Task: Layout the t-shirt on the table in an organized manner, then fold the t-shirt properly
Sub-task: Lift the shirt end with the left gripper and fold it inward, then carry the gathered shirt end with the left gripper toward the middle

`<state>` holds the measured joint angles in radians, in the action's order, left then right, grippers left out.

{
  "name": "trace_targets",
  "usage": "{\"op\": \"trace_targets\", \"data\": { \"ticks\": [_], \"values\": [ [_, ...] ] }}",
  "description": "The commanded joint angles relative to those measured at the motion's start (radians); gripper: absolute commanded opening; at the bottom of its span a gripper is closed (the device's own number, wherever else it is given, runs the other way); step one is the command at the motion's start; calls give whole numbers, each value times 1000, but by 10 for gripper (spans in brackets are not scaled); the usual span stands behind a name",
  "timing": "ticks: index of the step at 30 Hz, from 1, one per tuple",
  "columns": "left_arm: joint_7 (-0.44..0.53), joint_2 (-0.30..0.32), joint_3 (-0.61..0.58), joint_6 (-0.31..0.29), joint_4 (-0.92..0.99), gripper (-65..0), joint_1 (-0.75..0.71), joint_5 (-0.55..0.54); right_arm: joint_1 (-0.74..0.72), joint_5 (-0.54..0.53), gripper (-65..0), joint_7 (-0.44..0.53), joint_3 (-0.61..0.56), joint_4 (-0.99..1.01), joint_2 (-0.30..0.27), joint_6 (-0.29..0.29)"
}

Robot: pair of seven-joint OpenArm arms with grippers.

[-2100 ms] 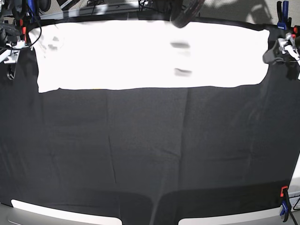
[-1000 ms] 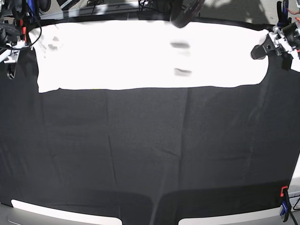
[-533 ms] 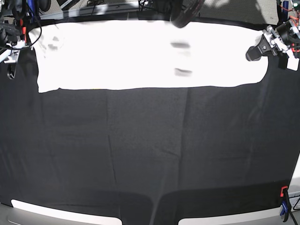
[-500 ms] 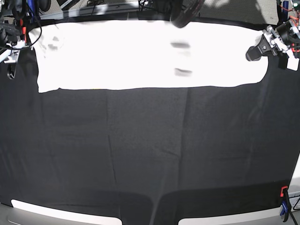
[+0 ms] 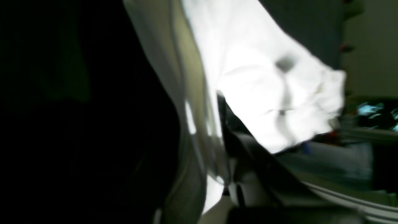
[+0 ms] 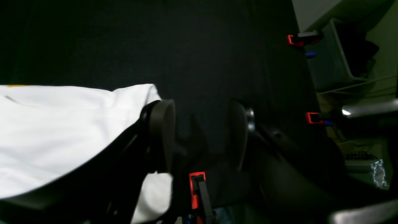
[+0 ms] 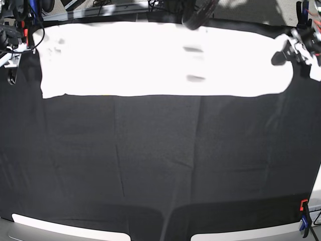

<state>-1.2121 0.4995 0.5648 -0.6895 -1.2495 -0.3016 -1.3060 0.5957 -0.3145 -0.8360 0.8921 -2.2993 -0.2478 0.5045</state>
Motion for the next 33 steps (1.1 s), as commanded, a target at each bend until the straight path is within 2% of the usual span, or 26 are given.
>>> {"op": "trace_targets", "data": {
  "ticks": [1, 7, 11, 14, 17, 21, 26, 28, 31, 33],
  "values": [
    [16, 39, 9, -9, -13, -650, 20, -12, 3, -4, -381, 17, 7, -18, -13, -3],
    [7, 121, 9, -2, -13, -650, 116, 11, 3, -3, -381, 17, 7, -18, -13, -3],
    [8, 166, 9, 26, -13, -650, 175, 66, 3, -3, -381, 17, 7, -18, -13, -3],
    [-2, 183, 9, 61, -16, -650, 203, 87, 3, -8, -381, 17, 7, -18, -13, -3],
    [-55, 175, 8, 61, -43, -650, 200, 86, 3, -37, -381, 17, 7, -18, -13, -3],
    [-137, 124, 8, 57, -158, -650, 175, 105, 3, -64, -381, 17, 7, -18, -13, -3],
    [-168, -12, -11, 61, -397, -650, 165, 324, 3, -63, -381, 17, 7, -18, -13, -3],
    [-164, -51, -64, 66, -474, -650, 152, 373, 3, -63, -381, 17, 7, -18, -13, -3],
    [-155, -108, -187, 127, -536, -650, 143, 420, 3, -63, -381, 17, 7, -18, -13, -3],
    [-133, -142, -284, 138, -539, -650, 144, 494, 3, -63, -381, 16, 7, -18, -13, -3]
  ]
}}
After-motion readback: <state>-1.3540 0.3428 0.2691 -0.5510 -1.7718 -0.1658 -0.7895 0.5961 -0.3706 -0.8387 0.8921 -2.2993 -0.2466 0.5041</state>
